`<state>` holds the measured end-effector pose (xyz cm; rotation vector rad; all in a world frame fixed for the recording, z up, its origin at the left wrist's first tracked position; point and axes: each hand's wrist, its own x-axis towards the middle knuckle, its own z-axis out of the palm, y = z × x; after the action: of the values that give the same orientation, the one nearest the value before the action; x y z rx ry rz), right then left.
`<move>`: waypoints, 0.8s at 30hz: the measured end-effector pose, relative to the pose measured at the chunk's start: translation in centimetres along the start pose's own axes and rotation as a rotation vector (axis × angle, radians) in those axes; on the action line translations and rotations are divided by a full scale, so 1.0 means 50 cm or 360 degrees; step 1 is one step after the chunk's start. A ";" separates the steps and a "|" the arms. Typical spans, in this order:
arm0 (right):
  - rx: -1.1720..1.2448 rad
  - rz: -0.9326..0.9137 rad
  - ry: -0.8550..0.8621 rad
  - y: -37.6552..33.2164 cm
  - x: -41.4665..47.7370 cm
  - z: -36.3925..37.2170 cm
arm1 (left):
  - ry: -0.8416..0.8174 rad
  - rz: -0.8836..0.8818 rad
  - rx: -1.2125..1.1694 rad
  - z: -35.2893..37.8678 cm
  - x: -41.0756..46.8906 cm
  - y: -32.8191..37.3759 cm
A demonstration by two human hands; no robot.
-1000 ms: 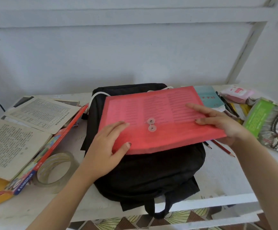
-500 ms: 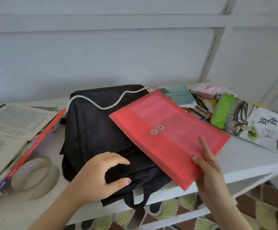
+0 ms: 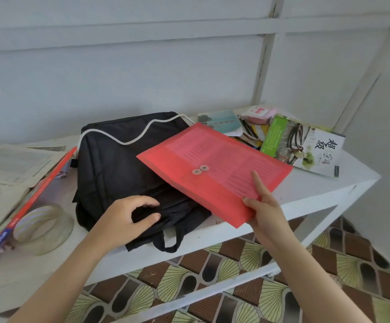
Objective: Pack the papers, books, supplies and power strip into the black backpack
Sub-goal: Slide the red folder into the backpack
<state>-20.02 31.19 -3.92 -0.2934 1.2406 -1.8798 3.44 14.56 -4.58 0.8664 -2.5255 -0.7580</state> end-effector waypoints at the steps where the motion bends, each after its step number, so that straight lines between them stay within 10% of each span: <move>1: 0.0031 -0.0033 -0.0003 -0.001 -0.009 -0.001 | 0.0015 0.0007 0.0032 0.001 -0.003 0.007; 24: 0.0328 -0.0366 0.0420 0.040 -0.129 0.018 | 0.0466 0.0240 -0.0128 -0.062 0.099 -0.032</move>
<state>-14.46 35.15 -3.62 -0.0799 1.2110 -2.2834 1.97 9.14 -2.29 0.6950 -2.2561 -0.6296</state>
